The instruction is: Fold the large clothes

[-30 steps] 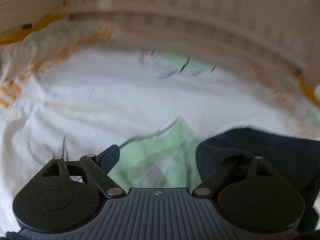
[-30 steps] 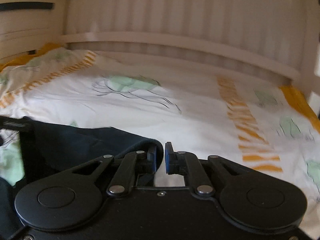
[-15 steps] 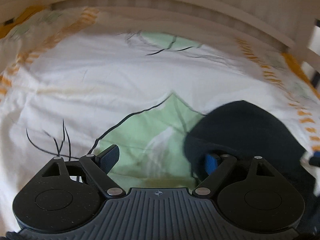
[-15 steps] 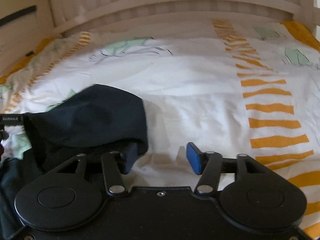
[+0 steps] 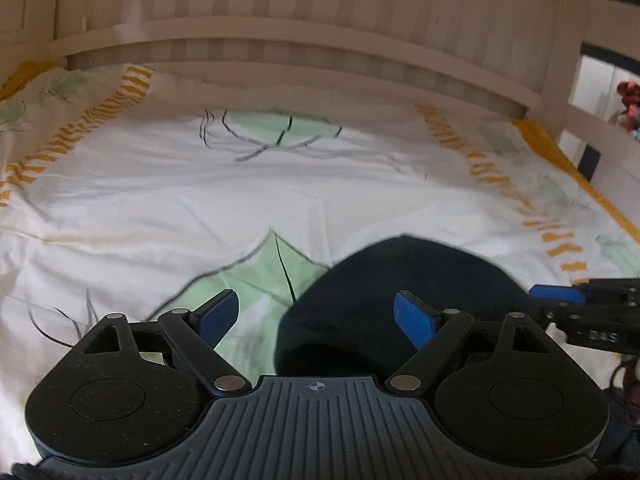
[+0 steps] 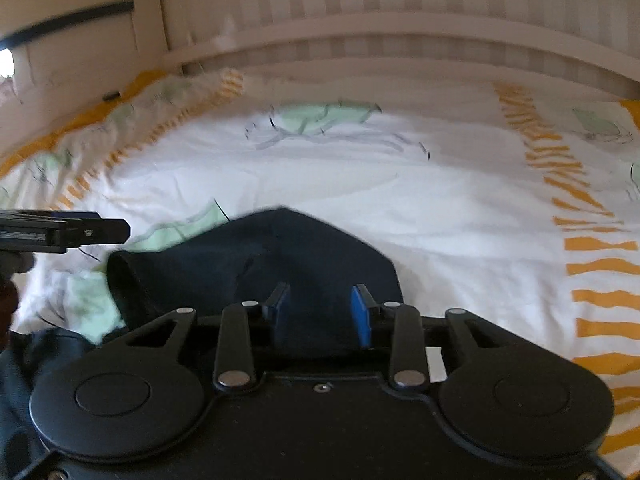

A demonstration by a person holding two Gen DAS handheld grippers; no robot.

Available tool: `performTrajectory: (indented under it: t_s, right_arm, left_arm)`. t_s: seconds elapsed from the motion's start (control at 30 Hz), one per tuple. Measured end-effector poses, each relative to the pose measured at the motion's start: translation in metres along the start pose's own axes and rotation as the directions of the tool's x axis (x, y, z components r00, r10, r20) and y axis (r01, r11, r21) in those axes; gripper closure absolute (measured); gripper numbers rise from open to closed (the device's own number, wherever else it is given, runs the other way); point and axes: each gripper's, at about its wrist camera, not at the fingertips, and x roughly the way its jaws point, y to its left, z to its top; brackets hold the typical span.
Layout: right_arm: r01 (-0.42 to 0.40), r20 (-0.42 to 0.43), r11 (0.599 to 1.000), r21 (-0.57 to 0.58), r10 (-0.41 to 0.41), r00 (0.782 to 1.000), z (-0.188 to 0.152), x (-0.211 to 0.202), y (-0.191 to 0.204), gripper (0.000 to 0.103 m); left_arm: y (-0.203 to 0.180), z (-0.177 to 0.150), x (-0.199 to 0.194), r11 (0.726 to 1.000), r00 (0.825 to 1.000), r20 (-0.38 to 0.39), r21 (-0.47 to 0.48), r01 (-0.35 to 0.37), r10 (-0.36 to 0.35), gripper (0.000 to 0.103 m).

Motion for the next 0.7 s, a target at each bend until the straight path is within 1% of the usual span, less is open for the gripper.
performTrajectory:
  t_s: [0.07, 0.13, 0.17, 0.2, 0.23, 0.27, 0.33, 0.37, 0.43, 0.47, 0.5, 0.53, 0.6, 0.7]
  right_arm:
    - [0.076, -0.060, 0.997, 0.010, -0.076, 0.995, -0.007, 0.018, -0.006, 0.061]
    - [0.138, -0.107, 0.990, 0.039, -0.133, 0.985, -0.016, 0.028, -0.018, 0.061]
    - [0.150, -0.108, 0.987, 0.052, -0.144, 0.984, -0.021, 0.029, -0.025, 0.060]
    - [0.133, -0.097, 0.988, 0.082, -0.125, 0.987, -0.024, 0.026, -0.030, 0.061]
    - [0.121, -0.094, 0.987, 0.106, -0.111, 0.989, -0.026, 0.024, -0.035, 0.061]
    - [0.116, -0.094, 0.986, 0.116, -0.105, 0.990, -0.026, 0.022, -0.037, 0.060]
    - [0.115, -0.088, 0.989, 0.090, -0.107, 0.990, -0.023, 0.017, -0.036, 0.058]
    - [0.110, -0.068, 0.992, 0.068, -0.105, 0.992, -0.020, 0.013, -0.034, 0.057]
    - [0.089, -0.007, 0.995, 0.045, -0.089, 0.996, -0.010, 0.003, -0.029, 0.050]
    - [0.076, 0.018, 0.996, 0.045, -0.077, 0.997, -0.004, 0.000, -0.028, 0.047]
    - [0.054, 0.040, 0.998, 0.044, -0.056, 0.998, 0.002, -0.002, -0.027, 0.043]
    - [0.033, 0.053, 0.999, 0.032, -0.035, 0.998, 0.010, 0.000, -0.023, 0.038]
    - [0.016, 0.056, 1.000, -0.013, -0.015, 0.998, 0.022, 0.012, -0.015, 0.032]
    - [0.012, 0.032, 0.997, -0.082, -0.010, 0.999, 0.033, 0.037, -0.002, 0.031]
  left_arm:
    - [0.001, -0.009, 0.016, 0.998, 0.997, -0.045, 0.000, -0.056, 0.056, 0.018]
    - [0.008, -0.021, 0.034, 0.994, 0.987, -0.121, -0.009, -0.105, 0.103, 0.018]
    - [0.012, -0.028, 0.043, 0.992, 0.980, -0.159, -0.021, -0.121, 0.116, 0.017]
    - [0.018, -0.034, 0.049, 0.992, 0.978, -0.178, -0.046, -0.121, 0.111, 0.014]
    - [0.024, -0.039, 0.049, 0.991, 0.981, -0.168, -0.078, -0.108, 0.094, 0.012]
    - [0.028, -0.041, 0.048, 0.990, 0.985, -0.153, -0.102, -0.100, 0.084, 0.011]
    - [0.030, -0.042, 0.048, 0.990, 0.986, -0.148, -0.104, -0.096, 0.080, 0.011]
    - [0.029, -0.042, 0.048, 0.990, 0.985, -0.148, -0.097, -0.099, 0.084, 0.011]
    - [0.028, -0.042, 0.049, 0.991, 0.985, -0.144, -0.085, -0.105, 0.092, 0.010]
    - [0.028, -0.043, 0.049, 0.991, 0.986, -0.139, -0.082, -0.107, 0.095, 0.010]
    - [0.028, -0.044, 0.050, 0.991, 0.986, -0.133, -0.082, -0.108, 0.097, 0.009]
    - [0.027, -0.045, 0.051, 0.991, 0.987, -0.129, -0.082, -0.109, 0.098, 0.008]
    - [0.028, -0.046, 0.051, 0.991, 0.988, -0.120, -0.083, -0.108, 0.097, 0.008]
    - [0.026, -0.047, 0.049, 0.991, 0.989, -0.115, -0.087, -0.104, 0.093, 0.008]
